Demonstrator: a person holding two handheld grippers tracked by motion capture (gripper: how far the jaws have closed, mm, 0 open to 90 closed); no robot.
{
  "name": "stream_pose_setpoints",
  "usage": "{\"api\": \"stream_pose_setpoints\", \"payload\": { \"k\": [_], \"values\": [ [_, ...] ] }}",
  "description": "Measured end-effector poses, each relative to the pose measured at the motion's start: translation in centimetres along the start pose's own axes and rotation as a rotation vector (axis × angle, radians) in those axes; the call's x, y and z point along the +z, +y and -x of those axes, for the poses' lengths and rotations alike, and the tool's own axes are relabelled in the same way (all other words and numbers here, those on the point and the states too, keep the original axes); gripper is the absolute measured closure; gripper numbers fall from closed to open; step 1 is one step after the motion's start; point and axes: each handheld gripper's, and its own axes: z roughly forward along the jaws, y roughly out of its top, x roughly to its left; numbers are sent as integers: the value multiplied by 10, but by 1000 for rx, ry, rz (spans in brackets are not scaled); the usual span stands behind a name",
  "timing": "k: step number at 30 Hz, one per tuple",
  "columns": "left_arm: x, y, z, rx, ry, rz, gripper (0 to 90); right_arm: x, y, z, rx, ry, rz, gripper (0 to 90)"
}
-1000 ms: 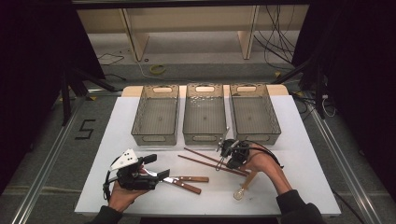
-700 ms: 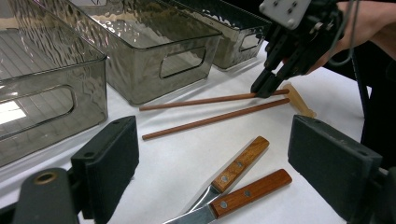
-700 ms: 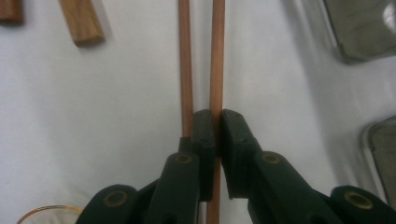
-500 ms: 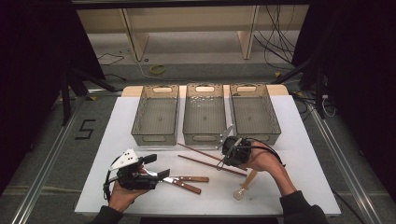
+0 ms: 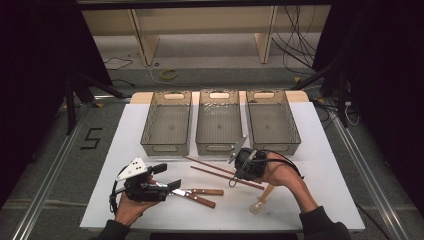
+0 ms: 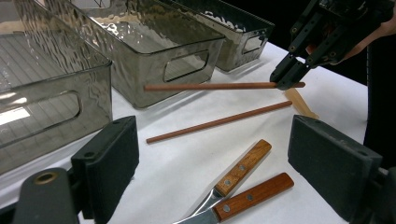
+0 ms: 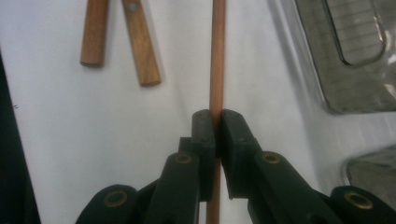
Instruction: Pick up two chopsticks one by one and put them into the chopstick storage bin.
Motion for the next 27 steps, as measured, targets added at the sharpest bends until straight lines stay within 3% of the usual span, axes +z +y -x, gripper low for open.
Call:
{"api": "stream_pose_setpoints", "payload": {
  "k": [4, 14, 18, 27],
  "values": [
    [0, 12, 4, 35, -23, -25, 157, 0, 4, -8, -33, 7, -15, 848],
    [13, 31, 13, 116, -53, -156, 163, 0, 11, -20, -107, 24, -39, 848],
    [25, 38, 19, 158, -71, -239, 162, -1, 12, -24, -133, 26, -44, 848],
    [51, 49, 36, 296, -120, -407, 200, -7, 15, -33, -175, 30, -46, 848]
  ]
}}
